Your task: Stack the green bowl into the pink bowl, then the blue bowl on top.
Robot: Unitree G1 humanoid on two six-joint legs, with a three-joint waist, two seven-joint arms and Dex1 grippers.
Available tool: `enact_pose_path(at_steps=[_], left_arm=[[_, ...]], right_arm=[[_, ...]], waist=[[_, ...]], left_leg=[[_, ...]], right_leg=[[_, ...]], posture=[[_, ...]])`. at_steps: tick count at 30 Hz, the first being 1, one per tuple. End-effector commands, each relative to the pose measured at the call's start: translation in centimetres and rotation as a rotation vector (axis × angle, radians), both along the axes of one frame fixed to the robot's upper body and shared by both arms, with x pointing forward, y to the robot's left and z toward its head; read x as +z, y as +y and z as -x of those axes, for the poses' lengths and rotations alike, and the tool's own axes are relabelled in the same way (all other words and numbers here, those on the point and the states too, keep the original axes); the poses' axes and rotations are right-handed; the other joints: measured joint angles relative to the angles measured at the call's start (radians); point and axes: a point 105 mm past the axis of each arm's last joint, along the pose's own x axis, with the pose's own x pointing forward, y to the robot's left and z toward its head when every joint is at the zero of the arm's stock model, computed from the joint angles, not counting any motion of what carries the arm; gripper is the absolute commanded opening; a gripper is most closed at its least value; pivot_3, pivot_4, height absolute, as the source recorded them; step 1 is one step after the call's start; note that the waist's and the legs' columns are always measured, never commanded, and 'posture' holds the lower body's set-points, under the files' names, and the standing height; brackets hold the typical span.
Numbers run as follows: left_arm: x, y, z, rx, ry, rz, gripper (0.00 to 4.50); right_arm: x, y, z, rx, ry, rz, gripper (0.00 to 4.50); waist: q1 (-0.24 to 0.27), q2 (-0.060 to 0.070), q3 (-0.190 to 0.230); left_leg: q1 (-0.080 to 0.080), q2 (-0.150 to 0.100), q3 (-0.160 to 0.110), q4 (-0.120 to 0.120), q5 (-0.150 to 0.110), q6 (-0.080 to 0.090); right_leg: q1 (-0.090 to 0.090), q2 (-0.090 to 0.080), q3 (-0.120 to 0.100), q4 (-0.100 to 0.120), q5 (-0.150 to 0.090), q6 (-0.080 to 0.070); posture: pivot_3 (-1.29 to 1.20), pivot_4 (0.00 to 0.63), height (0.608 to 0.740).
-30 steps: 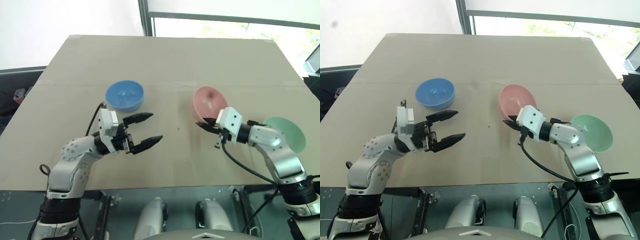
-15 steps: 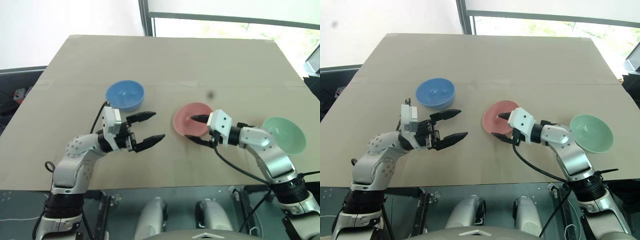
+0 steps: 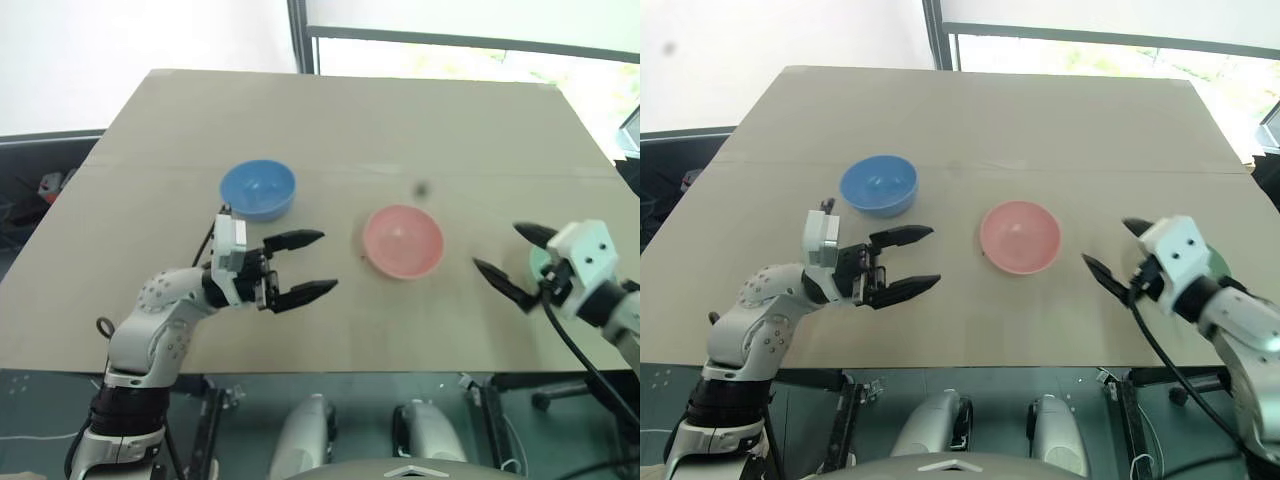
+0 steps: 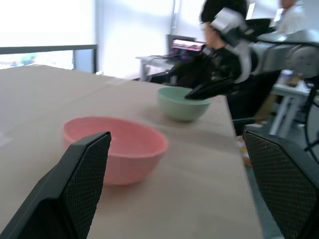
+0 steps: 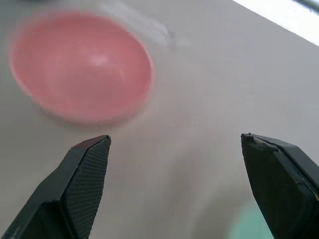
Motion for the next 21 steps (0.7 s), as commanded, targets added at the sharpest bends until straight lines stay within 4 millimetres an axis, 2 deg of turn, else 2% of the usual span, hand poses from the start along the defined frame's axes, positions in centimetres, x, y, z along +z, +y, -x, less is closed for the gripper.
enact_pose_path(at_steps=[1,3,6,11,15,16,18,21], left_arm=[[1.1,-0.8,0.6,-0.139,-0.031,0.002,4.5],[1.1,-1.2,0.6,-0.176,-0.043,-0.014,4.5],[1.4,-1.5,0.3,-0.19,-0.069,-0.027,4.5],[1.4,-1.3,0.0,-0.165,-0.083,-0.054,4.5],[1.2,-1.0,-0.1,-0.116,-0.085,-0.06,4.5],[1.1,-0.8,-0.1,-0.102,-0.082,-0.058,4.5],[0.9,-0.6,-0.2,-0.065,-0.081,-0.062,4.5],[0.5,0.0,-0.8,0.007,-0.055,-0.045,4.5]], right_arm=[[-1.0,-2.2,0.0,-0.139,0.035,0.017,4.38],[-2.1,-2.9,-0.6,-0.191,0.052,-0.007,4.38],[-3.2,-3.8,-1.7,-0.213,0.056,0.009,3.64],[-2.9,-4.1,-3.1,-0.207,0.015,0.023,1.9],[-2.3,-3.8,-3.5,-0.179,-0.011,0.039,0.07],[-1.9,-3.4,-3.5,-0.16,-0.025,0.041,0.02],[-0.6,-1.6,-3.5,-0.053,-0.077,0.03,0.02],[3.4,6.7,-2.3,0.323,-0.188,-0.149,0.02]], waist=[[-0.006,0.0,0.0],[-0.008,0.0,0.0],[-0.005,-0.001,-0.001],[-0.002,-0.001,-0.001],[-0.001,0.0,-0.001],[-0.001,0.0,-0.001],[-0.001,0.0,-0.001],[-0.01,0.001,0.0]], left_leg=[[0.001,0.0,0.001,0.0,0.0,0.0],[0.003,0.0,0.002,0.0,0.0,0.0],[0.003,0.0,0.002,0.0,-0.002,0.004],[0.001,0.0,0.002,0.0,-0.001,0.001],[-0.001,0.0,0.002,0.0,-0.001,0.001],[-0.001,0.0,0.002,0.0,-0.001,0.001],[-0.001,0.0,0.002,0.0,-0.001,0.001],[0.0,0.001,0.002,0.0,-0.001,0.001]], right_leg=[[0.0,0.0,0.001,0.0,0.0,0.0],[0.001,0.001,0.003,0.0,0.0,0.0],[0.001,0.002,0.004,0.0,0.0,0.0],[-0.001,0.001,0.004,-0.001,0.0,0.0],[-0.001,0.001,0.003,-0.002,0.0,0.0],[-0.001,0.001,0.003,-0.002,0.0,0.0],[-0.001,0.001,0.003,-0.002,0.0,0.0],[-0.001,0.001,0.004,-0.001,0.0,0.001]], posture=[[0.0,0.15,0.74],[0.0,0.15,0.74],[0.0,0.15,0.74],[0.0,0.15,0.74],[0.0,0.15,0.74],[0.0,0.15,0.74],[0.0,0.15,0.74],[0.0,0.15,0.74]])
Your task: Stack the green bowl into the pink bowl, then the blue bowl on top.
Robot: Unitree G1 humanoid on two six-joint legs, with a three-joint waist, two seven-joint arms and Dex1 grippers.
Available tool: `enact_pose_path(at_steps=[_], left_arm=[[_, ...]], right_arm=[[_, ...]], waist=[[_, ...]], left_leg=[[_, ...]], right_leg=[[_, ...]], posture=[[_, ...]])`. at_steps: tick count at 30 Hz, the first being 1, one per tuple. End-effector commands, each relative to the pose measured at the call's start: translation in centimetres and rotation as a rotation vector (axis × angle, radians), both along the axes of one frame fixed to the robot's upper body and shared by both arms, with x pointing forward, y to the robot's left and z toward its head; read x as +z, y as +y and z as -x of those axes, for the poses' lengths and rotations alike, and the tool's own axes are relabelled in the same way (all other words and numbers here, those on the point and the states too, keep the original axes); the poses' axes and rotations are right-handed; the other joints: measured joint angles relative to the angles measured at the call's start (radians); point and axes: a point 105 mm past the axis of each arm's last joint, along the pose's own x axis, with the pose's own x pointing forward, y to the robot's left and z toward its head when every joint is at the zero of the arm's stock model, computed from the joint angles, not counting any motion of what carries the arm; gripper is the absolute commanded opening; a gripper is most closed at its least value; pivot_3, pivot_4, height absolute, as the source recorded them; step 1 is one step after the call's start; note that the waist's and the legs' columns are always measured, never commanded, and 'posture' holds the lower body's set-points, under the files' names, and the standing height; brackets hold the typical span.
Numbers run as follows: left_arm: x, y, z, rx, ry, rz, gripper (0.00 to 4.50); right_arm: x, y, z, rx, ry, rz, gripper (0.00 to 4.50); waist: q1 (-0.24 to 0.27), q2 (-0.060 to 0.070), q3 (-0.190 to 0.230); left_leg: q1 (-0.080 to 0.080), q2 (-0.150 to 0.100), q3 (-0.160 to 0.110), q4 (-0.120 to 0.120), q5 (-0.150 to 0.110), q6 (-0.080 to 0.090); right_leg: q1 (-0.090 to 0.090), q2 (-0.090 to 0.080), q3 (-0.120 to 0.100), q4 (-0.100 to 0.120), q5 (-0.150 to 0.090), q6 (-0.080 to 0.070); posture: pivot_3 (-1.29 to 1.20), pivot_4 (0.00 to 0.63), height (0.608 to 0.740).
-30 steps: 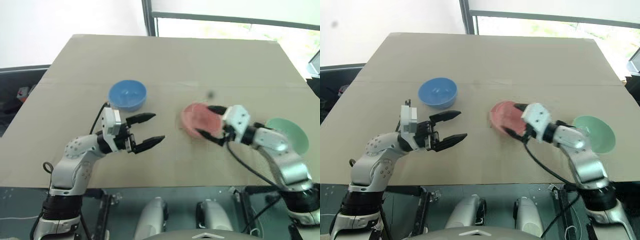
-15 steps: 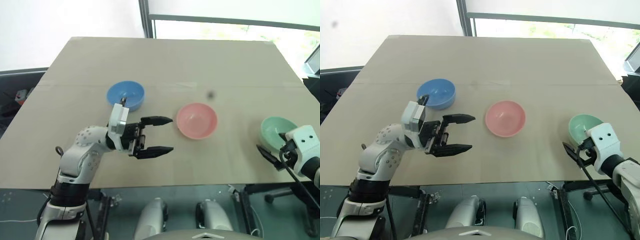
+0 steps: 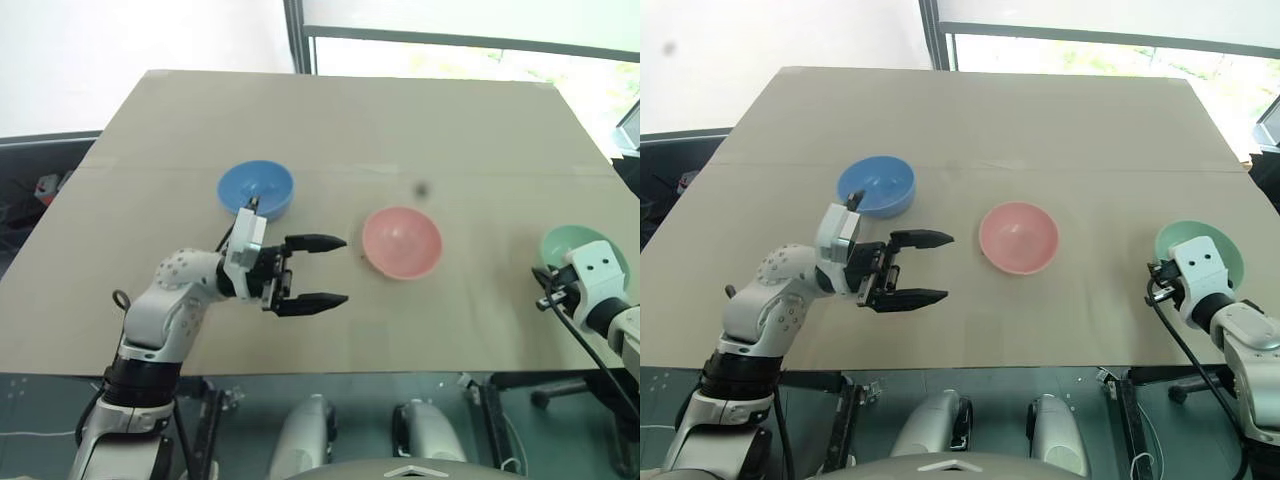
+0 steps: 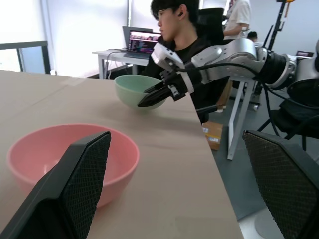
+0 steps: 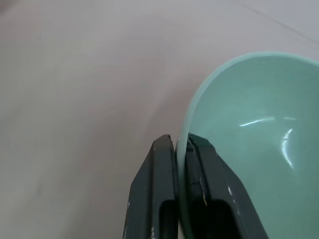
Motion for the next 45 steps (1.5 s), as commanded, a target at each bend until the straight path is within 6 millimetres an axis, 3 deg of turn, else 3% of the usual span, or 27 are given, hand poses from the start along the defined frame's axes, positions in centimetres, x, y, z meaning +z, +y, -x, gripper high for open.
enact_pose_path(at_steps=[1,6,9,10,14,16,17,21,26,30,33,34,35,40,41,42,45], left_arm=[[0.7,0.6,-0.4,0.085,-0.038,0.025,4.5],[-0.2,1.7,-3.0,0.334,0.02,0.035,4.5],[-0.3,2.4,-4.3,0.458,-0.021,0.015,4.5],[-0.2,2.5,-4.7,0.489,-0.033,0.011,4.5],[0.9,3.2,-5.4,0.571,-0.074,0.022,4.5],[1.5,3.8,-5.6,0.63,-0.118,0.013,4.5],[1.6,4.2,-6.0,0.696,-0.142,-0.01,4.5],[2.3,5.6,-7.4,0.927,-0.165,-0.091,4.5],[1.4,5.6,-9.4,1.005,-0.211,-0.408,4.5],[0.4,6.1,-11.3,1.044,-0.206,-0.577,4.5],[-0.5,6.4,-12.2,1.029,-0.228,-0.693,3.87],[-0.7,6.4,-12.5,1.015,-0.244,-0.716,3.19],[-0.8,6.4,-12.7,1.009,-0.251,-0.732,3.01],[-1.0,6.3,-13.5,0.987,-0.263,-0.767,0.73],[-0.9,6.3,-13.6,0.984,-0.265,-0.767,0.43],[-0.8,6.2,-13.6,0.98,-0.267,-0.762,0.17],[0.2,5.4,-13.4,0.94,-0.276,-0.7,0.17]], right_arm=[[6.3,9.8,1.6,0.453,-0.215,-0.14,0.02],[7.2,16.0,1.9,0.715,-0.239,-0.234,0.02],[6.0,18.3,0.9,0.843,-0.168,-0.209,0.02],[5.6,18.7,0.2,0.852,-0.157,-0.198,0.38],[4.7,18.7,-2.1,0.835,-0.15,-0.149,1.62],[4.7,18.4,-2.2,0.837,-0.157,-0.131,2.65],[5.0,18.1,-2.3,0.819,-0.182,-0.116,2.83],[6.5,17.0,-1.3,0.806,-0.24,-0.113,4.44],[8.3,16.4,-0.4,0.774,-0.317,-0.168,4.44],[8.7,16.6,-0.5,0.76,-0.34,-0.171,4.44],[8.9,16.9,-0.6,0.761,-0.352,-0.173,4.5],[8.9,17.0,-0.6,0.761,-0.354,-0.175,4.5],[8.9,17.0,-0.6,0.763,-0.356,-0.173,4.5],[9.0,16.8,0.1,0.773,-0.365,-0.179,4.5],[9.1,16.6,0.2,0.772,-0.366,-0.181,4.5],[9.1,16.5,0.3,0.77,-0.368,-0.183,4.5],[9.3,15.9,0.5,0.757,-0.376,-0.191,4.5]], waist=[[-0.015,0.0,0.0],[-0.008,-0.003,-0.001],[0.001,-0.003,-0.001],[0.004,-0.003,-0.001],[0.006,-0.003,-0.001],[0.004,-0.003,-0.001],[0.003,-0.003,-0.001],[0.004,-0.003,-0.001],[0.004,-0.003,0.0],[0.003,-0.003,0.0],[0.002,-0.003,0.0],[0.002,-0.003,0.0],[0.002,-0.003,0.0],[0.003,-0.003,0.0],[0.004,-0.003,0.0],[0.004,-0.003,0.0],[0.004,-0.003,0.0]], left_leg=[[0.0,0.001,0.0,0.0,0.0,0.0],[0.001,0.001,-0.004,0.0,-0.001,0.002],[-0.001,-0.001,-0.003,0.002,0.0,0.0],[-0.001,-0.002,-0.002,0.003,-0.001,0.001],[-0.003,-0.003,-0.003,0.003,-0.001,0.001],[-0.003,-0.003,-0.003,0.002,-0.001,0.001],[-0.003,-0.003,-0.003,0.002,-0.001,0.001],[-0.003,-0.002,-0.003,0.001,-0.001,0.001],[-0.003,-0.002,-0.003,0.001,0.0,0.001],[-0.001,-0.004,-0.003,0.001,0.0,-0.001],[-0.001,-0.004,-0.003,0.001,0.001,-0.001],[-0.003,-0.004,-0.003,0.0,0.001,-0.001],[-0.003,-0.004,-0.003,0.0,0.001,-0.001],[-0.005,-0.005,-0.003,-0.001,0.001,-0.001],[-0.005,-0.005,-0.003,-0.001,0.001,-0.001],[-0.005,-0.005,-0.003,-0.001,0.001,-0.001],[-0.005,-0.005,-0.003,0.0,0.001,-0.001]], right_leg=[[0.0,0.001,0.0,0.0,0.0,0.0],[0.001,0.001,-0.003,0.001,0.0,0.0],[0.001,-0.001,-0.003,0.0,0.0,0.0],[0.001,-0.002,-0.002,0.0,0.0,0.0],[0.0,-0.002,-0.003,0.0,0.0,0.0],[0.0,-0.002,-0.003,0.001,0.0,0.0],[0.0,-0.002,-0.003,0.001,0.0,0.0],[0.0,-0.002,-0.004,0.001,0.0,0.0],[0.0,-0.002,-0.005,0.001,0.0,0.0],[0.0,-0.001,-0.004,0.002,0.0,0.0],[0.0,0.0,-0.004,0.001,0.0,0.0],[-0.001,0.0,-0.004,0.002,0.0,0.0],[-0.001,0.001,-0.004,0.002,0.0,0.0],[-0.002,0.0,-0.004,0.001,0.0,0.0],[-0.002,0.0,-0.004,0.001,0.0,0.0],[-0.002,0.0,-0.005,0.001,0.0,0.0],[-0.002,0.0,-0.005,0.001,0.0,0.0]], posture=[[0.0,0.15,0.74],[0.0,0.15,0.74],[0.0,0.15,0.74],[0.0,0.15,0.74],[0.0,0.15,0.74],[0.0,0.15,0.74],[0.0,0.15,0.74],[0.0,0.15,0.74],[0.0,0.15,0.74],[0.0,0.15,0.74],[0.0,0.15,0.74],[0.0,0.15,0.74],[0.0,0.15,0.74],[0.0,0.15,0.74],[0.0,0.15,0.74],[0.0,0.15,0.74],[0.0,0.15,0.74]])
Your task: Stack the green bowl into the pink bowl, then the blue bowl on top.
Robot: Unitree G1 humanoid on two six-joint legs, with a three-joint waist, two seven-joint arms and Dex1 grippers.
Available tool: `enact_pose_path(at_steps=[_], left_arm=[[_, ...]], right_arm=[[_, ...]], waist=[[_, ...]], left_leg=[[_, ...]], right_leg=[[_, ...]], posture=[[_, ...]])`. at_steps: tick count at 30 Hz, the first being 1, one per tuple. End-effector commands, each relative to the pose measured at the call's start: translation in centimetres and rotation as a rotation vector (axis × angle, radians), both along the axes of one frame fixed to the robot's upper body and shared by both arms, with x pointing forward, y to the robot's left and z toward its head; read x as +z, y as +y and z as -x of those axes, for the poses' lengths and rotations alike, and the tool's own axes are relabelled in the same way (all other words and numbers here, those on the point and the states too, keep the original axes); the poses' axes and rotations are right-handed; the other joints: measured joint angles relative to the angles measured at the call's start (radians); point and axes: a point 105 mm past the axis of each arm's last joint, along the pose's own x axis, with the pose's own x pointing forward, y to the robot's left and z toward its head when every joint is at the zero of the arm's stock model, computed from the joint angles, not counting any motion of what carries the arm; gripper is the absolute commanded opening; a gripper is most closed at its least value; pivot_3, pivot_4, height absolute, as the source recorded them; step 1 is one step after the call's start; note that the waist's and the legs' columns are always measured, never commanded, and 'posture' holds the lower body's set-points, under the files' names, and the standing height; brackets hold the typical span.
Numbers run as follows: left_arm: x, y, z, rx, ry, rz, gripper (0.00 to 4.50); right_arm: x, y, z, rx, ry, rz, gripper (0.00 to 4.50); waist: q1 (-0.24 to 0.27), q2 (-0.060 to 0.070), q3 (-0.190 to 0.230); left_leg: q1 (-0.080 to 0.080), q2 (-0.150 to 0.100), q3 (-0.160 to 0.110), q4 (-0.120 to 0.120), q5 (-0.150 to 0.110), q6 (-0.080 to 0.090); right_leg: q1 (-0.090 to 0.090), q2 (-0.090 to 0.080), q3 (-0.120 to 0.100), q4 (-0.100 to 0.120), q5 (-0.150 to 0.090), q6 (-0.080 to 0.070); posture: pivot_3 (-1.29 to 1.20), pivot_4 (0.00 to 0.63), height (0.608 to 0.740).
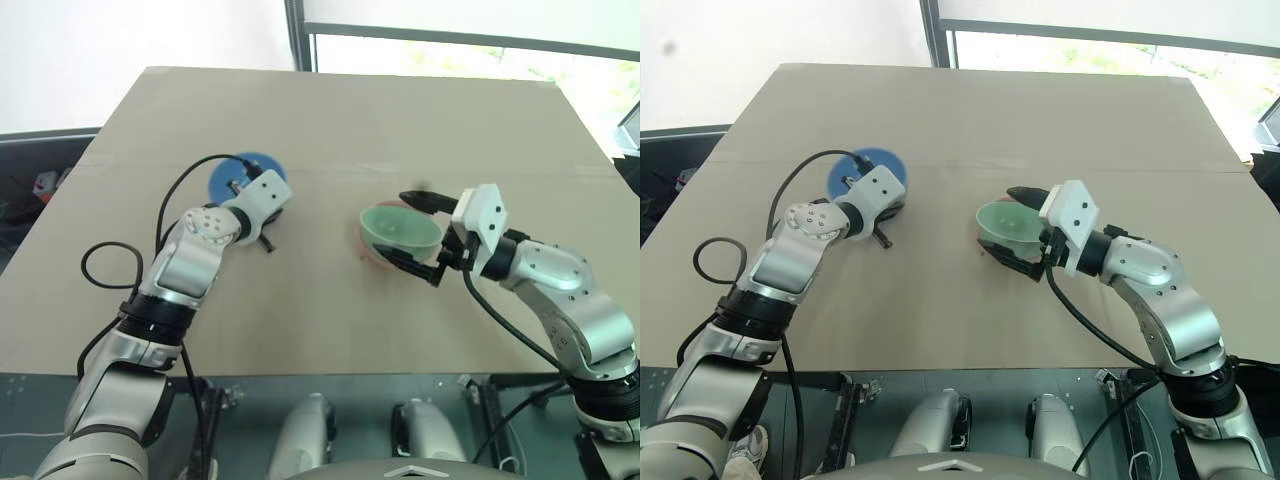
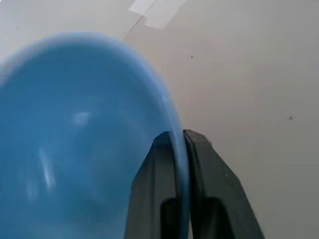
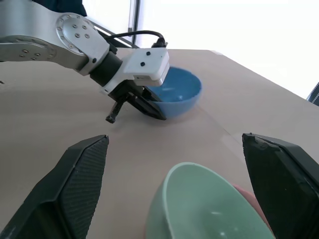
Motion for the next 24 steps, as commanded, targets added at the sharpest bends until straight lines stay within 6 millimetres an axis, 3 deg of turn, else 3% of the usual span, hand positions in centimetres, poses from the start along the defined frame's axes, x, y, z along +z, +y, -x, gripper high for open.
enact_pose_path(at_steps=[1,5,7,11,14,18,24], left_arm=[[3.4,-2.2,0.3,-0.12,-0.073,0.09,0.17],[6.9,-9.1,5.2,-0.581,0.004,0.298,0.17],[8.3,-11.1,6.8,-0.72,0.008,0.325,0.17],[10.5,-13.8,8.7,-0.946,-0.017,0.37,0.17],[9.4,-14.8,8.2,-1.011,0.033,0.309,0.17],[8.8,-16.0,8.7,-1.133,0.117,0.361,1.42],[8.7,-15.4,7.1,-1.076,0.048,0.333,3.78]], right_arm=[[1.9,-1.1,0.8,-0.018,-0.074,-0.04,4.5],[2.4,-4.2,1.1,-0.141,-0.076,-0.06,4.5],[2.1,-5.9,1.5,-0.213,-0.069,-0.043,4.5],[1.7,-8.4,2.6,-0.328,-0.064,-0.015,4.5],[1.7,-8.8,3.0,-0.365,-0.07,-0.006,4.5],[1.6,-8.7,3.4,-0.391,-0.076,0.002,4.5],[1.1,-8.2,3.8,-0.392,-0.06,0.002,4.5]], waist=[[0.001,0.0,0.0],[0.005,-0.001,0.0],[0.007,-0.001,0.001],[0.004,0.0,0.0],[-0.005,0.001,0.0],[-0.003,0.001,0.0],[0.001,0.001,0.0]], left_leg=[[0.0,0.0,0.0,0.0,0.0,0.0],[-0.001,0.003,-0.001,0.001,0.0,0.0],[-0.002,0.003,-0.001,0.001,0.0,0.0],[0.0,0.001,-0.001,0.001,0.0,0.0],[0.004,0.001,0.002,0.002,0.0,0.0],[0.006,0.002,0.002,0.002,0.0,0.0],[0.001,0.001,0.001,0.003,-0.001,0.001]], right_leg=[[0.0,0.0,0.0,0.0,0.0,0.0],[0.0,-0.001,-0.001,0.0,0.0,0.0],[0.0,-0.001,-0.001,0.0,0.0,0.0],[0.001,-0.001,0.0,0.0,0.0,0.0],[0.001,0.0,0.003,0.0,0.0,0.0],[0.002,0.003,0.004,0.001,0.0,0.0],[0.001,0.002,0.004,0.0,0.0,0.0]], posture=[[0.0,0.15,0.74],[0.0,0.15,0.74],[0.0,0.15,0.74],[0.0,0.15,0.74],[0.0,0.15,0.74],[0.0,0.15,0.74],[0.0,0.15,0.74]])
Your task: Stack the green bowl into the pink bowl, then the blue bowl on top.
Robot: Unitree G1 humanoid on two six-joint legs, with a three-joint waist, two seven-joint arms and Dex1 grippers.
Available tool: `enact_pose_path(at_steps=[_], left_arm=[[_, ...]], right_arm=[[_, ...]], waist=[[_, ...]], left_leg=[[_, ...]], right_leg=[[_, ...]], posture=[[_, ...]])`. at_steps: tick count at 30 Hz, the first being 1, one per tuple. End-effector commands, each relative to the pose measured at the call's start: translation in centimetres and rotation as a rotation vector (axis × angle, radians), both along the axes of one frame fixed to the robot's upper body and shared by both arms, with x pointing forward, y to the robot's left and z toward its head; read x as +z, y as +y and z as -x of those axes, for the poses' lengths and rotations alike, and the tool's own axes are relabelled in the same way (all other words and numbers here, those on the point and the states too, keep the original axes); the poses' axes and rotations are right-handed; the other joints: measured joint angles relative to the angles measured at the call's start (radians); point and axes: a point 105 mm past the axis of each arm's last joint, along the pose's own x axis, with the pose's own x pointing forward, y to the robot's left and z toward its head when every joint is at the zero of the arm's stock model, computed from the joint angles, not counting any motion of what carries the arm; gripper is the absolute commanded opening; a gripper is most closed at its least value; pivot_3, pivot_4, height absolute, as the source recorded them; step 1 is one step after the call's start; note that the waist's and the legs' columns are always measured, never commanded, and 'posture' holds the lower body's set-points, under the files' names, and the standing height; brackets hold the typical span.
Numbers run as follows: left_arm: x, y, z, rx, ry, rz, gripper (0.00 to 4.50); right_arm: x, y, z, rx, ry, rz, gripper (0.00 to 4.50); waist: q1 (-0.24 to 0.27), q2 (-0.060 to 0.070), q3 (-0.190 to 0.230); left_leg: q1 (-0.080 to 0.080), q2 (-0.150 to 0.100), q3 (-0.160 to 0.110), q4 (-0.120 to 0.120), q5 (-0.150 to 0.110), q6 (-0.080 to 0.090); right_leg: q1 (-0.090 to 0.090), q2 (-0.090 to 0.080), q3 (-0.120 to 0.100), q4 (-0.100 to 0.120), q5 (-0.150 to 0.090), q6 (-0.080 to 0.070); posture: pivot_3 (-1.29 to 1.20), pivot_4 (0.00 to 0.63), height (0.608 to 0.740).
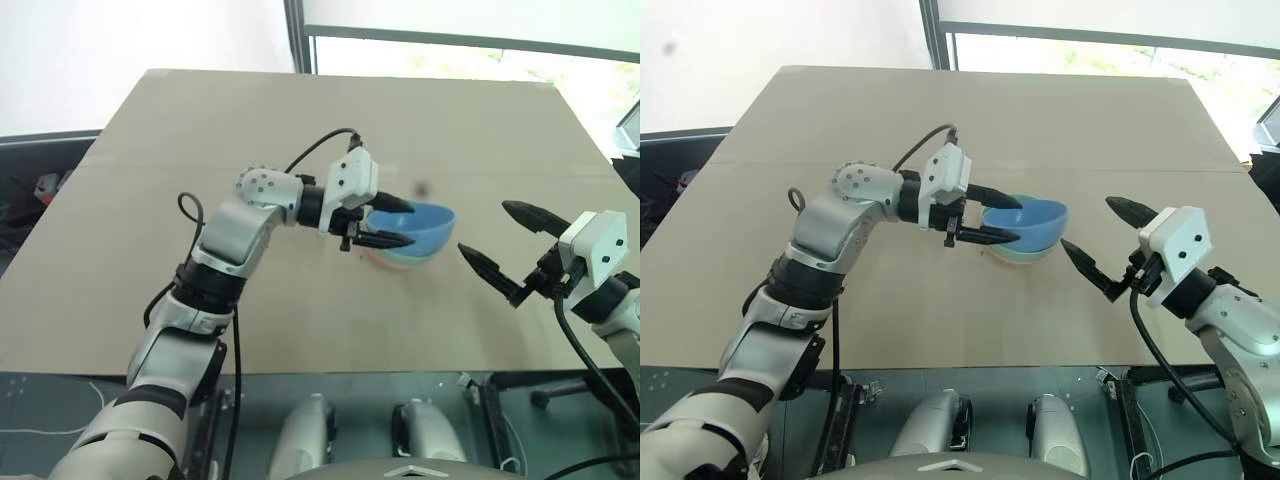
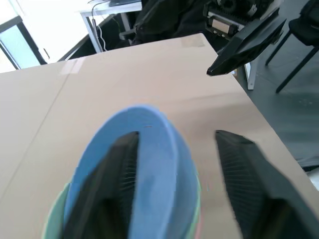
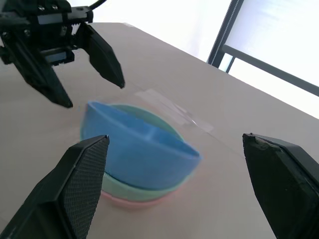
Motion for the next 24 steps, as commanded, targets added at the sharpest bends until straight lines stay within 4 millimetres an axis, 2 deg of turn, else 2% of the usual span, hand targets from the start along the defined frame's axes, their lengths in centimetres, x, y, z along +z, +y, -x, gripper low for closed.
enact_pose_path(at_steps=[1,3,5,6,7,9,11,15,17,21,24], left_arm=[[2.4,0.6,-0.8,0.058,-0.065,0.096,3.78],[3.6,0.9,-1.1,0.09,-0.049,0.211,3.78],[4.1,2.7,-1.7,0.195,-0.082,0.324,3.78],[3.7,3.6,-1.6,0.216,-0.043,0.318,3.78],[3.3,5.0,-0.9,0.219,0.038,0.35,4.06],[1.8,7.3,0.2,0.274,0.088,0.345,4.47],[0.4,9.2,0.8,0.387,0.099,0.344,4.47],[-2.8,13.1,3.4,0.525,0.154,0.281,4.47],[-3.6,14.5,4.1,0.59,0.163,0.267,4.47],[-4.2,15.3,4.8,0.629,0.165,0.251,4.47],[-4.3,15.3,4.7,0.642,0.167,0.252,4.47]], right_arm=[[0.4,0.4,0.6,0.003,-0.027,0.012,4.5],[0.1,0.3,0.7,-0.002,-0.018,0.017,4.5],[-1.0,0.1,0.8,-0.002,0.016,0.027,4.5],[-1.5,-0.1,0.8,-0.002,0.028,0.038,4.5],[-2.2,-0.1,0.9,0.011,0.053,0.049,4.5],[-3.1,-0.6,1.0,0.023,0.093,0.036,4.5],[-3.5,-1.6,1.0,0.019,0.126,0.02,4.5],[-3.6,-4.3,2.2,0.029,0.229,-0.043,4.5],[-3.5,-5.1,3.0,0.038,0.258,-0.035,4.5],[-3.4,-6.3,2.9,-0.008,0.222,0.072,4.5],[-3.3,-6.2,2.9,-0.005,0.216,0.082,4.5]], waist=[[0.0,0.0,0.0],[0.0,0.0,0.0],[-0.001,0.0,0.0],[-0.002,0.0,0.0],[-0.004,0.0,0.0],[-0.01,0.001,0.0],[-0.018,0.001,0.0],[-0.001,0.0,0.0],[0.004,0.0,0.0],[0.01,0.0,0.0],[0.01,0.0,-0.001]], left_leg=[[0.0,0.0,0.0,0.0,0.0,0.0],[-0.001,0.001,0.0,0.0,-0.001,0.001],[-0.001,0.001,0.0,0.0,-0.001,0.001],[0.0,0.001,0.0,0.001,-0.001,0.002],[0.0,0.002,0.0,0.0,-0.001,0.002],[0.002,0.004,0.001,0.001,-0.001,0.001],[0.003,0.005,0.001,0.0,-0.001,0.001],[0.002,0.004,0.001,0.001,-0.001,0.001],[0.003,0.004,0.0,0.001,-0.001,0.001],[0.003,0.004,-0.001,0.001,-0.001,0.002],[0.005,0.004,-0.001,0.001,-0.002,0.003]], right_leg=[[0.0,0.0,0.0,0.0,0.0,0.0],[0.0,-0.001,-0.001,0.0,0.0,0.0],[0.0,-0.002,-0.001,0.0,0.0,0.0],[0.0,-0.003,0.0,-0.001,0.0,0.0],[0.0,-0.002,0.0,-0.001,0.0,0.0],[0.0,-0.002,0.001,0.0,0.0,0.0],[0.0,-0.001,0.001,0.0,0.0,0.0],[0.001,-0.003,0.001,0.0,0.0,0.0],[0.003,-0.004,0.0,-0.001,0.0,0.0],[0.004,-0.005,-0.002,-0.001,-0.002,-0.004],[0.004,-0.005,-0.001,-0.001,-0.002,-0.004]], posture=[[0.0,0.15,0.74],[0.0,0.15,0.74],[0.0,0.15,0.74],[0.0,0.15,0.74],[0.0,0.15,0.74],[0.0,0.15,0.74],[0.0,0.15,0.74],[0.0,0.15,0.74],[0.0,0.15,0.74],[0.0,0.15,0.74],[0.0,0.15,0.74]])
